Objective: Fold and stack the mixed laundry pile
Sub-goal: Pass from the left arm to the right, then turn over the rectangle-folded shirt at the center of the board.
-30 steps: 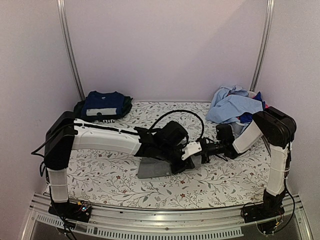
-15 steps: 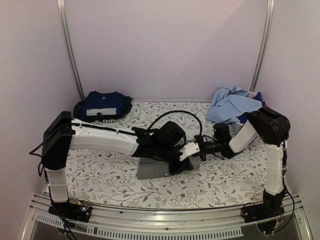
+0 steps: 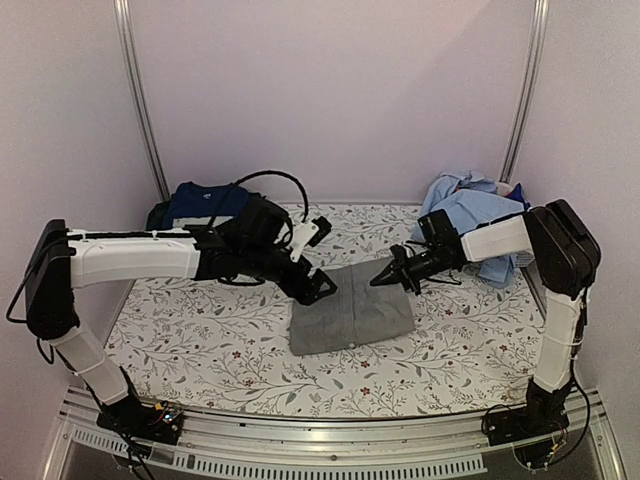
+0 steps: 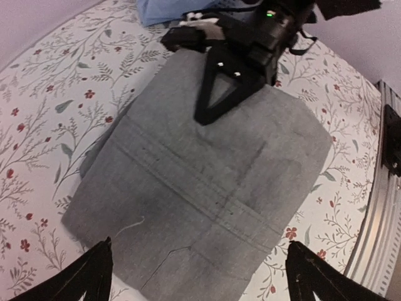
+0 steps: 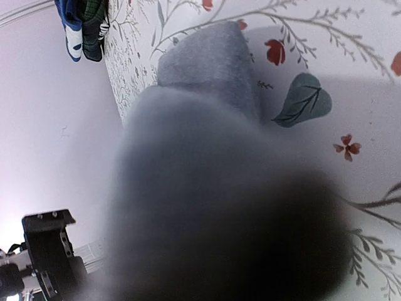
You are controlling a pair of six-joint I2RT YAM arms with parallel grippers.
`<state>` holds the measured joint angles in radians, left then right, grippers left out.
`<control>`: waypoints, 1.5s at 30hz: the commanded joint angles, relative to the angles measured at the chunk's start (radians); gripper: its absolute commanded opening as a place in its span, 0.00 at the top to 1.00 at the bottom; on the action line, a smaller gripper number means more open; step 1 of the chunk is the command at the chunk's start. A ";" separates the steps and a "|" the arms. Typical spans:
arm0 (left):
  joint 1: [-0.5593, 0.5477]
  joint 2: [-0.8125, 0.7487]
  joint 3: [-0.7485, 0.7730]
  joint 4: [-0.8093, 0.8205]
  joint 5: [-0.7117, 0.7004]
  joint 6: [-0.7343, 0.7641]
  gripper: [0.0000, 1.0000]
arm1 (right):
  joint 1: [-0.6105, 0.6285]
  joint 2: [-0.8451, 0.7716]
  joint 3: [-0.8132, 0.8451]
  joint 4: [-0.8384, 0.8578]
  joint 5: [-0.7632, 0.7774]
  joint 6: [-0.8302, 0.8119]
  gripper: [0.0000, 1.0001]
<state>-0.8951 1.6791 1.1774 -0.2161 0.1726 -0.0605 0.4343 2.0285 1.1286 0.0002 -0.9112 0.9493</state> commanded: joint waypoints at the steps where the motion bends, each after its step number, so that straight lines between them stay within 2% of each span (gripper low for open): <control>1: 0.104 -0.095 -0.069 0.060 -0.064 -0.195 0.01 | -0.047 -0.135 0.097 -0.526 0.116 -0.324 1.00; 8: 0.231 -0.034 0.000 -0.052 0.015 -0.256 0.00 | -0.150 -0.403 0.138 -1.011 0.359 -0.482 1.00; 14: 0.246 -0.050 -0.063 0.012 0.039 -0.273 0.00 | -0.187 -0.627 0.275 -1.358 0.676 -0.386 1.00; 15: 0.249 -0.052 -0.074 0.018 0.038 -0.276 0.00 | -0.186 -0.644 0.301 -1.382 0.711 -0.363 1.00; 18: 0.253 -0.069 -0.111 0.032 0.021 -0.278 0.00 | -0.193 -0.709 0.305 -1.384 0.685 -0.273 1.00; 20: 0.259 -0.085 -0.137 0.043 0.004 -0.288 0.00 | -0.163 -0.698 0.308 -1.384 0.703 -0.229 1.00; 22: 0.263 -0.096 -0.159 0.053 0.000 -0.298 0.00 | -0.114 -0.643 0.324 -1.383 0.749 -0.229 1.00; 25: 0.266 -0.114 -0.188 0.052 -0.014 -0.308 0.00 | -0.003 -0.454 0.468 -1.382 0.804 -0.250 1.00; 32: 0.293 -0.214 -0.286 0.041 -0.051 -0.351 0.00 | 0.214 0.019 0.940 -1.378 0.714 -0.282 1.00; 35: 0.327 -0.253 -0.317 0.036 -0.046 -0.381 0.00 | 0.281 0.179 1.058 -1.360 0.659 -0.288 1.00; 41: 0.393 -0.335 -0.405 0.079 0.000 -0.479 0.00 | 0.347 0.401 1.216 -1.280 0.537 -0.317 1.00; 43: 0.416 -0.350 -0.440 0.097 0.035 -0.507 0.00 | 0.354 0.449 1.224 -1.225 0.458 -0.346 0.91; 45: 0.432 -0.360 -0.457 0.098 0.060 -0.527 0.00 | 0.370 0.458 1.220 -1.144 0.344 -0.365 0.69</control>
<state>-0.5003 1.3491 0.7635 -0.1562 0.1715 -0.5148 0.7937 2.4538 2.3146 -1.2724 -0.3588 0.6388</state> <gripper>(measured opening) 0.996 0.149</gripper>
